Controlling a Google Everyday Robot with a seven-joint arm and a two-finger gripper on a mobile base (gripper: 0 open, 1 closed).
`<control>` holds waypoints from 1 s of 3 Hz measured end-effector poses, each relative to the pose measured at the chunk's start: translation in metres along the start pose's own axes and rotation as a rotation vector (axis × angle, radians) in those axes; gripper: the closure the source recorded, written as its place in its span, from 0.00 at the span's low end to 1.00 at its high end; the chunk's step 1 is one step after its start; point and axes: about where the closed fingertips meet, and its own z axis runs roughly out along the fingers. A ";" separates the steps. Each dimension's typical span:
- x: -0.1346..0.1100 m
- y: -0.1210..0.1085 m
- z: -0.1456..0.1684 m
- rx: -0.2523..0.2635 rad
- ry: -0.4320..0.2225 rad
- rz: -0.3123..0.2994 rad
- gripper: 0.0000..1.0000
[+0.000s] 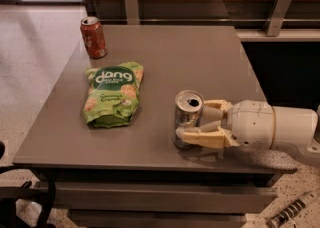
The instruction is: Move redbull can near coke can
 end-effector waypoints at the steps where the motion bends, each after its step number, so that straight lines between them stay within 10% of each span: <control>1: -0.010 -0.034 -0.012 0.067 0.010 0.032 1.00; 3: -0.041 -0.146 -0.026 0.242 0.057 0.100 1.00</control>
Offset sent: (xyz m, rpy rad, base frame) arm 0.1515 -0.0787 0.0665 -0.0147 0.0885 -0.3293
